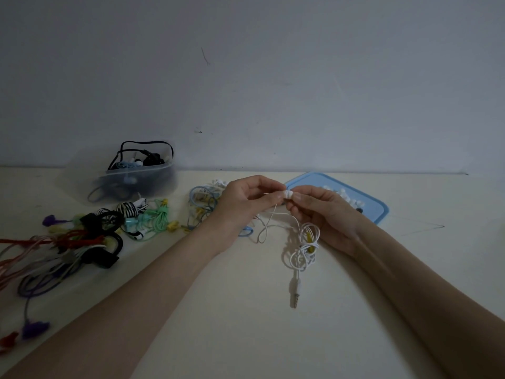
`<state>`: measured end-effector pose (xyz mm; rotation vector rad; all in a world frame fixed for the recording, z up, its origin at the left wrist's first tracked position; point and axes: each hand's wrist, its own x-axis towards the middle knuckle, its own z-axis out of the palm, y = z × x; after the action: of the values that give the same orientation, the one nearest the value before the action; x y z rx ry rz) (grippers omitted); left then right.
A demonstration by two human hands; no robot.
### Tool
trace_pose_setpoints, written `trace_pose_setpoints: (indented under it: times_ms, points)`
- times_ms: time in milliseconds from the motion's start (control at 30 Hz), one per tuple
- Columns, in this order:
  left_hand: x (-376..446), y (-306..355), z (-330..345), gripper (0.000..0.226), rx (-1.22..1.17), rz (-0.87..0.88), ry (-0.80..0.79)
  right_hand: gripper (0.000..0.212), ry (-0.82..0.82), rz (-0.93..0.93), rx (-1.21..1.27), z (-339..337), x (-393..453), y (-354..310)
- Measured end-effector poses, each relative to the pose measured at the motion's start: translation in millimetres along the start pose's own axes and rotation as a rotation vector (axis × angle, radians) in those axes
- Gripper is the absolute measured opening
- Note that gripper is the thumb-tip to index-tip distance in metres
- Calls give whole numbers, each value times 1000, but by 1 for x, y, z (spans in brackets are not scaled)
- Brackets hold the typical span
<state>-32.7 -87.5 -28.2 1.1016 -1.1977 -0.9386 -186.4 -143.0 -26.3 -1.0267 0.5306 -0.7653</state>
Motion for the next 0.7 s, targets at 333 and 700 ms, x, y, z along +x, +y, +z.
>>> trace_pose_setpoints:
  times_ms: [333,700]
  points:
    - [1,-2,2,8,-70,-44,46,21,19,-6,51,0,3,1]
    - [-1,0,2,7,-17,-31,34,18,27,2,31,0,2,0]
